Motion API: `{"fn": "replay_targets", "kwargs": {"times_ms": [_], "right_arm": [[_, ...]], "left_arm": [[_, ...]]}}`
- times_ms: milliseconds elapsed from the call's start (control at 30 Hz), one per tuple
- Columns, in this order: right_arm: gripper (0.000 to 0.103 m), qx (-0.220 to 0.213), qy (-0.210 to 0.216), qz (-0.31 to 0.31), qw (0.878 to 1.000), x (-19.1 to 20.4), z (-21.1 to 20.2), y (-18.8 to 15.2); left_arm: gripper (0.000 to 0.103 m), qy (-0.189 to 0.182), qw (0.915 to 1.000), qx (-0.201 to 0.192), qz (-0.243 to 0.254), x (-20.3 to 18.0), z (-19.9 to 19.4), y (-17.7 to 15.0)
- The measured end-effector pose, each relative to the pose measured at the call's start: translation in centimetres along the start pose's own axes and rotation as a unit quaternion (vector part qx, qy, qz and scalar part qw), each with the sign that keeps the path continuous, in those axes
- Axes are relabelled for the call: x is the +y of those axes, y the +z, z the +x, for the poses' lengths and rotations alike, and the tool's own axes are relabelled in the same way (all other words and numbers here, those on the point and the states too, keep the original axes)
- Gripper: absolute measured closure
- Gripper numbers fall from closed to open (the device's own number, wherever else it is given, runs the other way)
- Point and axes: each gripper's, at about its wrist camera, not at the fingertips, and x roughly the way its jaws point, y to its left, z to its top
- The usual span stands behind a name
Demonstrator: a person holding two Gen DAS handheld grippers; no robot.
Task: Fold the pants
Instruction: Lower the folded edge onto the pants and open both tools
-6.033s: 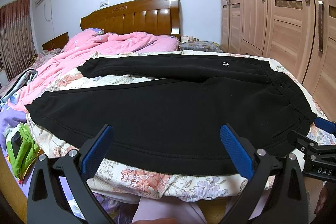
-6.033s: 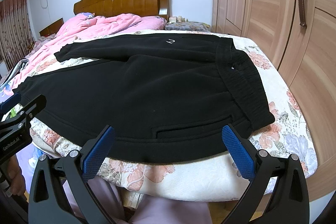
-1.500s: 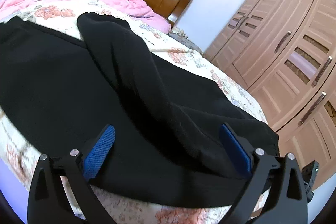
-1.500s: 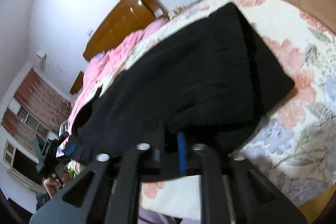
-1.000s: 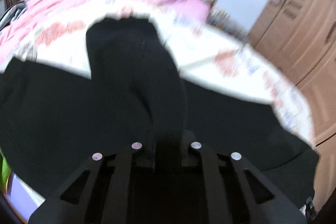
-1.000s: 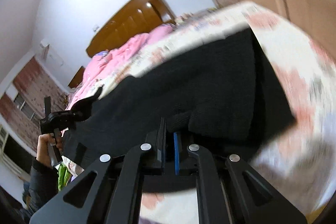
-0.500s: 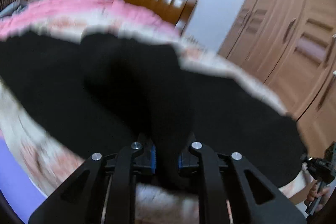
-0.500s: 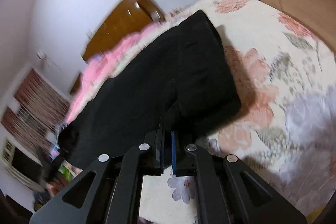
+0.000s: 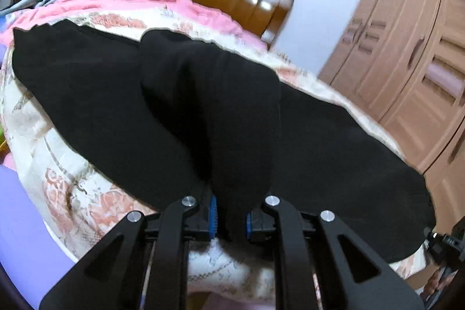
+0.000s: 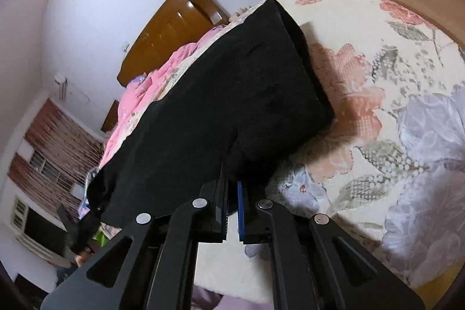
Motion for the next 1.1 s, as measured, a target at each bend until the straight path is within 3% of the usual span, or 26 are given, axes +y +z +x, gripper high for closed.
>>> {"fn": "replay_targets", "kwargs": {"times_ms": [167, 267, 333, 400, 433, 467, 500, 533, 567, 633, 700, 800, 867, 900, 1000, 1100], "right_arm": [[0.099, -0.019, -0.008, -0.029, 0.999, 1.7, -1.7, 0.9], [0.099, 0.004, -0.022, -0.010, 1.000, 0.3, -0.1, 0.2], [0.098, -0.003, -0.005, 0.009, 1.000, -0.3, -0.3, -0.1], [0.084, 0.000, -0.001, -0.004, 1.000, 0.5, -0.6, 0.2], [0.078, 0.005, 0.010, -0.009, 1.000, 1.1, -0.7, 0.4], [0.063, 0.008, 0.022, -0.005, 1.000, 1.3, -0.7, 0.4], [0.054, 0.009, 0.039, 0.002, 0.999, 1.5, -0.6, 0.4], [0.049, 0.012, 0.057, 0.010, 0.998, 1.7, -0.3, 0.2], [0.049, 0.019, 0.067, 0.014, 0.997, 1.9, 0.1, -0.1], [0.051, 0.038, 0.084, 0.008, 0.996, 3.0, 1.2, -1.0], [0.060, 0.057, 0.094, -0.013, 0.994, 4.9, 2.4, -2.0], [0.081, 0.074, 0.086, -0.042, 0.993, 6.7, 4.1, -2.9], [0.094, 0.073, 0.073, -0.049, 0.993, 7.0, 4.4, -3.3], [0.094, 0.069, 0.072, -0.054, 0.994, 7.3, 4.0, -3.3], [0.095, 0.046, 0.068, -0.091, 0.993, 9.1, 1.7, -3.0], [0.096, 0.060, 0.055, -0.098, 0.992, 8.4, 1.7, -3.6]], "left_arm": [[0.090, 0.002, 0.9984, -0.050, 0.027, -2.2, -2.9, 1.0], [0.089, 0.013, 0.9994, -0.025, 0.022, -1.7, -1.5, 0.3], [0.089, 0.015, 0.9998, 0.004, 0.010, -0.8, 0.1, -0.5], [0.087, 0.010, 0.9999, -0.003, 0.010, -0.6, -0.1, -0.7], [0.084, 0.005, 0.9999, 0.000, 0.013, -0.7, -0.2, -0.5], [0.073, -0.003, 0.9999, 0.003, 0.012, -0.8, -0.3, -0.5], [0.066, -0.013, 0.9999, 0.005, 0.002, -0.6, -0.5, -0.4], [0.049, -0.021, 0.9997, 0.002, -0.008, -0.4, -0.6, -0.3], [0.041, -0.031, 0.9993, -0.003, -0.019, -0.3, -0.8, -0.4], [0.040, -0.041, 0.9988, -0.003, -0.029, -0.4, -1.0, -0.4], [0.040, -0.043, 0.9989, 0.003, -0.019, -0.8, -0.7, -0.4], [0.045, -0.035, 0.9994, 0.002, -0.006, -1.3, -0.5, -0.5], [0.079, -0.023, 0.9997, 0.008, 0.007, -1.6, -0.2, -0.7], [0.088, -0.009, 0.9998, 0.007, 0.015, -1.6, 0.0, -0.6], [0.092, -0.019, 0.9996, -0.011, 0.017, -1.3, -1.1, -0.1], [0.092, -0.004, 0.9993, -0.011, 0.036, -2.0, -1.0, 0.0]]}}
